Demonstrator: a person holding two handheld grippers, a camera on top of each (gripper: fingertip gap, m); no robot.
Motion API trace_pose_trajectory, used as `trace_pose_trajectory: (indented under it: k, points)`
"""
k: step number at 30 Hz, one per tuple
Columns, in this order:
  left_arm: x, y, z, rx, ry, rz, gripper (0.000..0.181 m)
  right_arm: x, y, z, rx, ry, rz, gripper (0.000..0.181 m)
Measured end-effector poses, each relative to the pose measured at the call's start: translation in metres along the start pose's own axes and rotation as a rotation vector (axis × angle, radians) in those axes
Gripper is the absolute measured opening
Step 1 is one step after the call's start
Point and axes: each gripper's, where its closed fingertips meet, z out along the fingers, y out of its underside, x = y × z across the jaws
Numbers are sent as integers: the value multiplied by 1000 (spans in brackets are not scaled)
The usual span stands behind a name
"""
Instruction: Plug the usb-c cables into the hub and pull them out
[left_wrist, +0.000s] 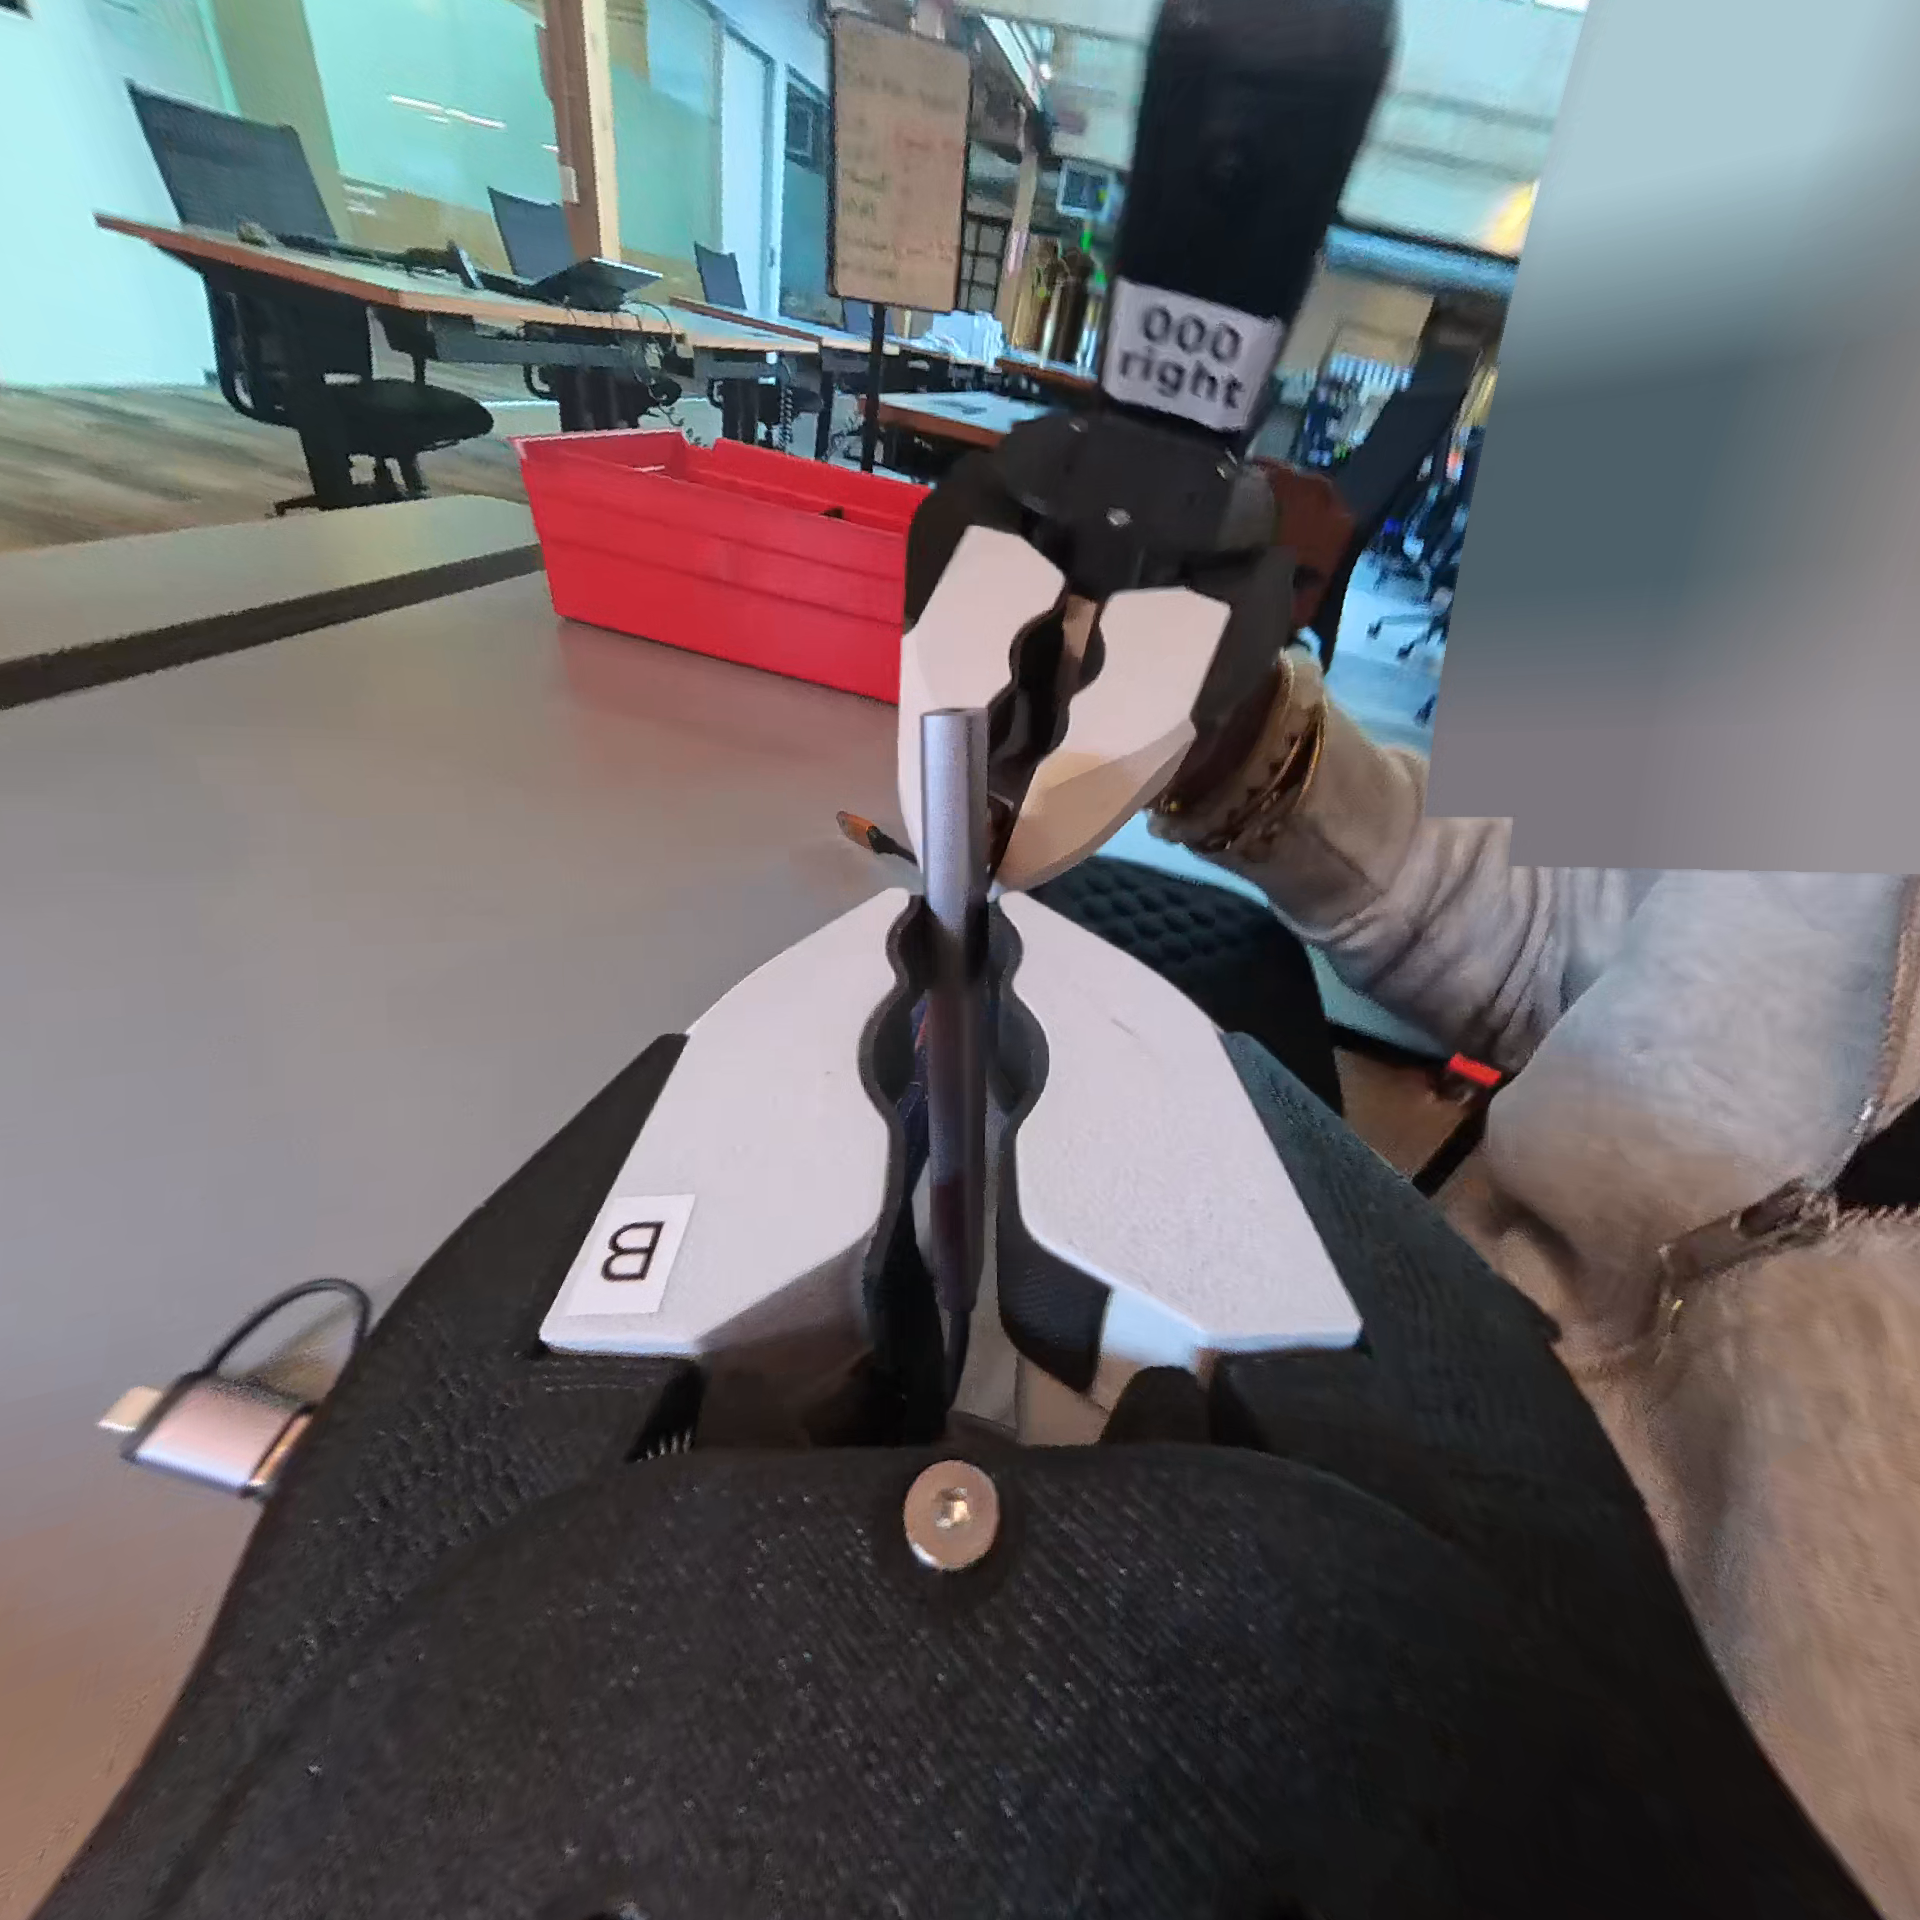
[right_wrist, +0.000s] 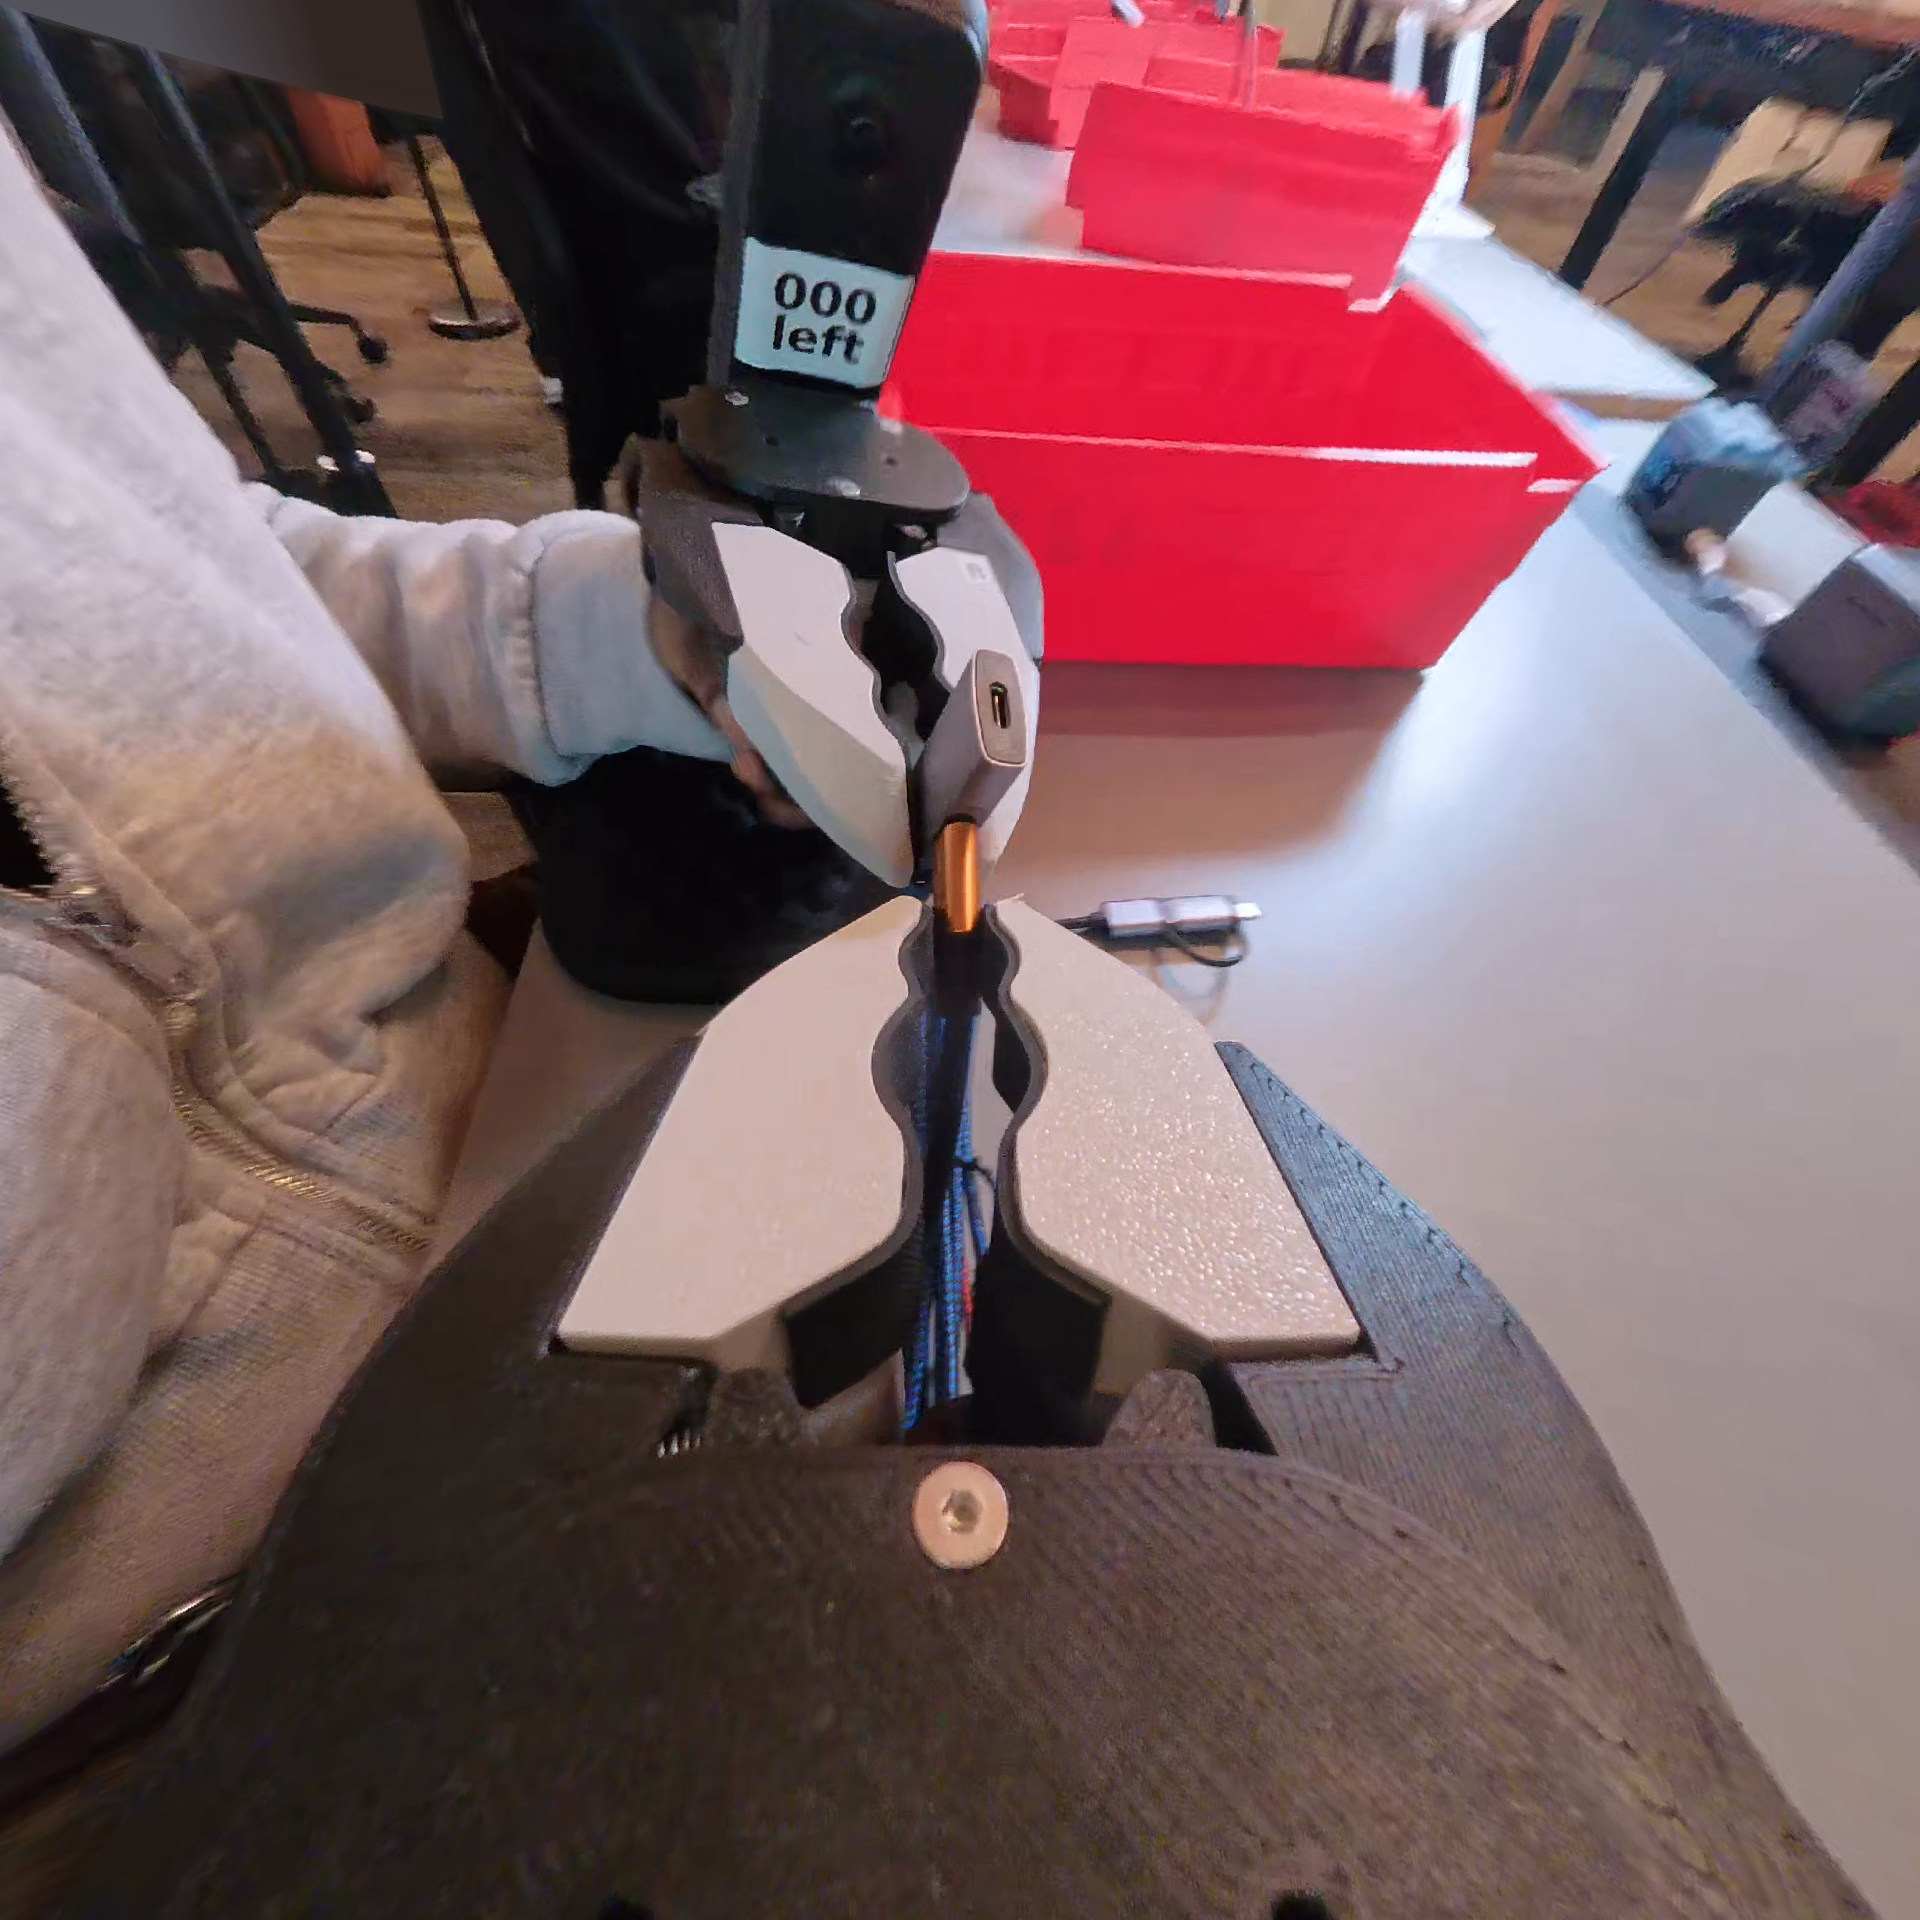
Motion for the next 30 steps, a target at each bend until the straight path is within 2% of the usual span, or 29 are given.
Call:
trace_pose_trajectory:
  k: [3, 4, 6, 8, 11, 12, 16, 30]
  points:
    - [-9, -5, -3, 67, -33, -126, 9, 15, -6, 2, 38, 203, -210, 12]
    - [-13, -5, -3, 81, -50, -178, 9, 19, -8, 2, 33, 297, -309, 20]
    - [-18, -1, -2, 85, -64, -264, 9, 25, -7, 2, -38, 462, -503, 30]
    - [-20, 2, -1, 78, -65, -295, 9, 27, 3, 8, -172, 530, -666, 34]
    - [-19, 4, 1, 61, -64, -299, 9, 33, 4, 11, -262, 623, -820, 12]
    - [-21, 5, 1, 64, -73, -303, 9, 35, 4, 11, -280, 641, -844, 12]
    - [-28, 5, 2, 102, -156, -301, 8, 43, 7, 12, -337, 730, -842, 12]
    - [-33, 7, 4, 135, -273, -280, 8, 44, 23, 16, -249, 757, -654, 13]
